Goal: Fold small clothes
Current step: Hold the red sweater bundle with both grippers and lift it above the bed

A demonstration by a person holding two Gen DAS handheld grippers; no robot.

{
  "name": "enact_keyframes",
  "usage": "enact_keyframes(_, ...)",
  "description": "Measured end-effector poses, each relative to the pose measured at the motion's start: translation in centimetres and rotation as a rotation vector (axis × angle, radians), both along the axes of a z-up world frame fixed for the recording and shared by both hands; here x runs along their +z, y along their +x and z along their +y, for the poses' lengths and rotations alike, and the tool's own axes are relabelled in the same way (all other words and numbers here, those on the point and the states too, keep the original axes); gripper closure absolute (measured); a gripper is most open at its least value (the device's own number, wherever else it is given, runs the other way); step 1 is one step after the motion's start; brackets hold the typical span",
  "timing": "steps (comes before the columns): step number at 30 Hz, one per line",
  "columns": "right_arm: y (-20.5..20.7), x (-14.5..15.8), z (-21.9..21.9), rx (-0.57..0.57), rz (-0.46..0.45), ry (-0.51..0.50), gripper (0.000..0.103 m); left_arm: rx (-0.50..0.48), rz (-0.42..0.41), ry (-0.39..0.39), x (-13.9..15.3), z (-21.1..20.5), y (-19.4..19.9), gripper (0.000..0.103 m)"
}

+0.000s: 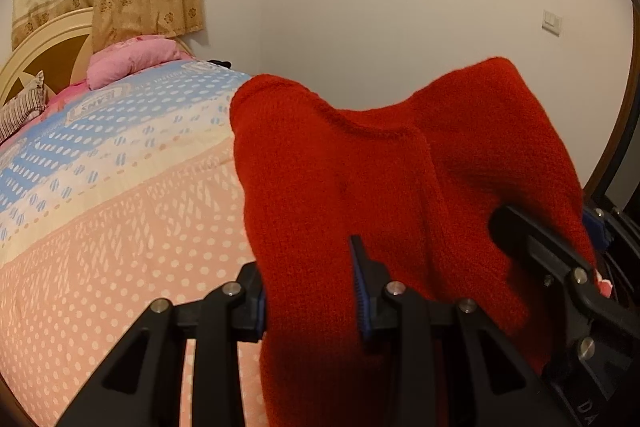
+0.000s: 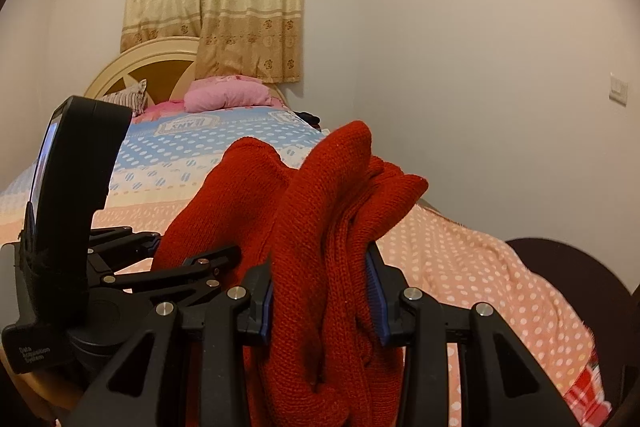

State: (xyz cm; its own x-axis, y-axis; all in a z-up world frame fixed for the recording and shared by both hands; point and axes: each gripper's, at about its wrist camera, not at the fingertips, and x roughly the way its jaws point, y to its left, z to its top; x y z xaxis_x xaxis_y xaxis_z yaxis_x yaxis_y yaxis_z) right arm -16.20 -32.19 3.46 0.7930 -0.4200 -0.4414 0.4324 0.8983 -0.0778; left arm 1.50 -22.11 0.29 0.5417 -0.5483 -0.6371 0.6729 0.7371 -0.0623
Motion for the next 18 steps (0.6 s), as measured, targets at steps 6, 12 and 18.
enact_keyframes(6, 0.4, -1.4, -2.2, -0.016, 0.010, 0.073, 0.065, -0.011, 0.034, 0.027, -1.3, -1.8, 0.6, 0.069)
enact_keyframes(12, 0.8, -2.1, -4.0, -0.038, 0.009, 0.105, 0.065, -0.021, 0.020, 0.045, -1.2, -3.5, 0.8, 0.069)
enact_keyframes(18, 1.6, -2.7, -5.5, -0.057, 0.003, 0.113, 0.066, -0.018, 0.013, 0.063, -1.6, -5.1, 1.5, 0.069)
